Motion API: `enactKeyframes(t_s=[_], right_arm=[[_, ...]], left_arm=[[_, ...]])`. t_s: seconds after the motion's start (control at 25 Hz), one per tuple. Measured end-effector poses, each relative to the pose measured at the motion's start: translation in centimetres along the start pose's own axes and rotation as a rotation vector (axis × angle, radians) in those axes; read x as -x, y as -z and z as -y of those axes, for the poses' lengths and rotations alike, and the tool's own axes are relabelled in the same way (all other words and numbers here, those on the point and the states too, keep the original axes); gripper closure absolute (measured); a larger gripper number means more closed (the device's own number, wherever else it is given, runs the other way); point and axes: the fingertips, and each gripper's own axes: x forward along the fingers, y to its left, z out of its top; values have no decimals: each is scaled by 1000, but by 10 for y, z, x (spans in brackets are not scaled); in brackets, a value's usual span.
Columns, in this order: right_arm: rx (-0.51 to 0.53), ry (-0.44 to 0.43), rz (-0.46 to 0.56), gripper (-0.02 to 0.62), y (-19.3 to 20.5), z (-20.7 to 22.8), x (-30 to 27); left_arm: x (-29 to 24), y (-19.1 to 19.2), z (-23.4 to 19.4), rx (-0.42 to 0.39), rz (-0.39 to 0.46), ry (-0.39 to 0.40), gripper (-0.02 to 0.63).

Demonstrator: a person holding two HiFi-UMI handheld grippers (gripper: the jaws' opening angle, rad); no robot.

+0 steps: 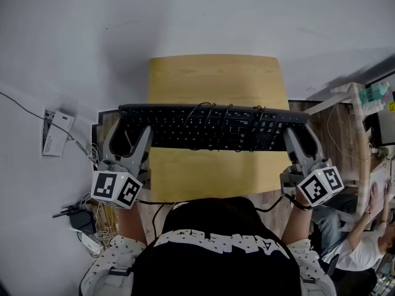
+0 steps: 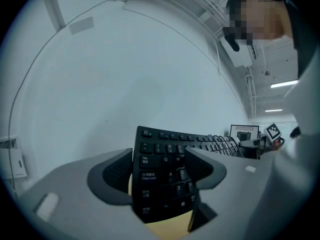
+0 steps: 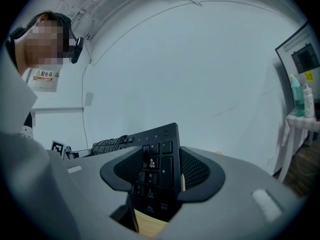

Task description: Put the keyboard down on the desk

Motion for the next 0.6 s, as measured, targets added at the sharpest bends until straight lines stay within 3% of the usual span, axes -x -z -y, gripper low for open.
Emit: enactKeyframes(t_s=[0.28, 0.6], right_arm=[[-18, 3, -30, 353, 7, 3, -3], [-37, -27, -76, 353, 17, 11, -17]], left_arm=[[-1, 7, -2, -1, -17, 7, 299], [-1, 17, -6, 8, -57, -40, 298]])
